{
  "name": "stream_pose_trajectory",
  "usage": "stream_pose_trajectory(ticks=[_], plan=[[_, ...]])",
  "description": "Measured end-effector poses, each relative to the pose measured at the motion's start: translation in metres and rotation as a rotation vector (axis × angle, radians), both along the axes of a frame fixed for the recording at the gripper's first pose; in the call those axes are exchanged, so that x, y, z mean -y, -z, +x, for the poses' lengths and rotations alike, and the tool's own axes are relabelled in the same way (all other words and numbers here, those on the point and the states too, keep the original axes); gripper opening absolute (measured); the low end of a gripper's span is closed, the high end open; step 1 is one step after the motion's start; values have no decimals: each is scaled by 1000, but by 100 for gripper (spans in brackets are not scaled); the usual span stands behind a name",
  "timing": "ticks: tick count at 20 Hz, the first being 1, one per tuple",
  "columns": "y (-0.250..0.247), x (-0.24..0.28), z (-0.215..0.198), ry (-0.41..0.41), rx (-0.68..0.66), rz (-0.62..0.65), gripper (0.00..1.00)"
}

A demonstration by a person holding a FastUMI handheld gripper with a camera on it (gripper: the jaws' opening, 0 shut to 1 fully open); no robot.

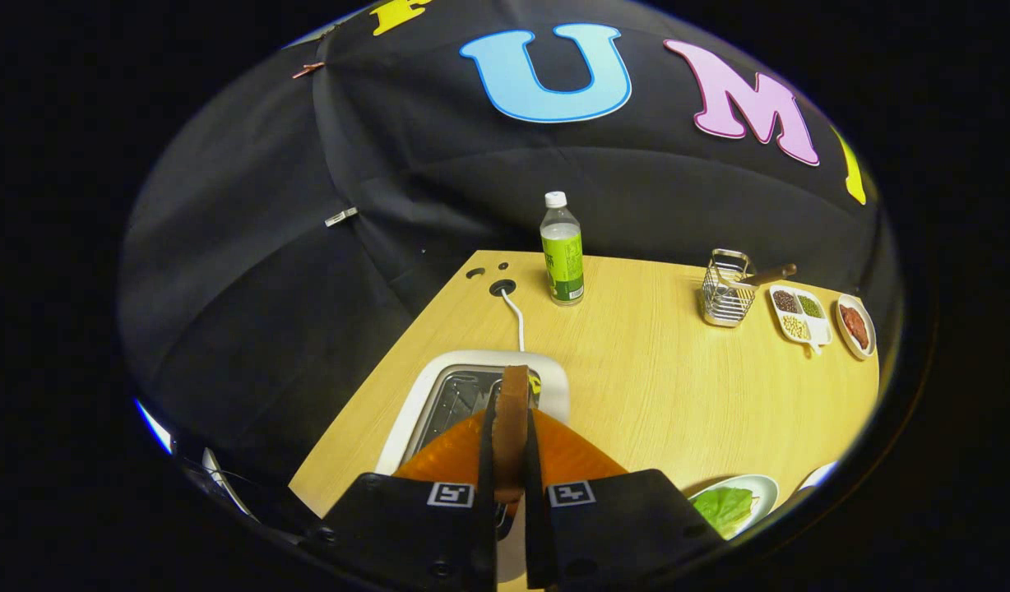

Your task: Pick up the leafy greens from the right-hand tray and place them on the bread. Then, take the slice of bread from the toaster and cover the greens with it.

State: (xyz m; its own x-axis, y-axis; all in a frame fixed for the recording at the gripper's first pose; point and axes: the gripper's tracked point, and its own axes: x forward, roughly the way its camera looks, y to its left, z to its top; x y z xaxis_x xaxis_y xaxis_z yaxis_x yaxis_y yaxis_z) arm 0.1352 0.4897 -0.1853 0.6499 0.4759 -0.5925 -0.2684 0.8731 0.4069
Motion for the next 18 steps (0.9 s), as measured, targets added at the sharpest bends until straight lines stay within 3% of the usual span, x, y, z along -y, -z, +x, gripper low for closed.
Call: stream_pose_trajectory(ticks=[10,14,18], plan=[[-87,42,-11,19,165,96,15],[-121,94,-24,76,232,109,15],[-119,164,-44,166,245,73,15]])
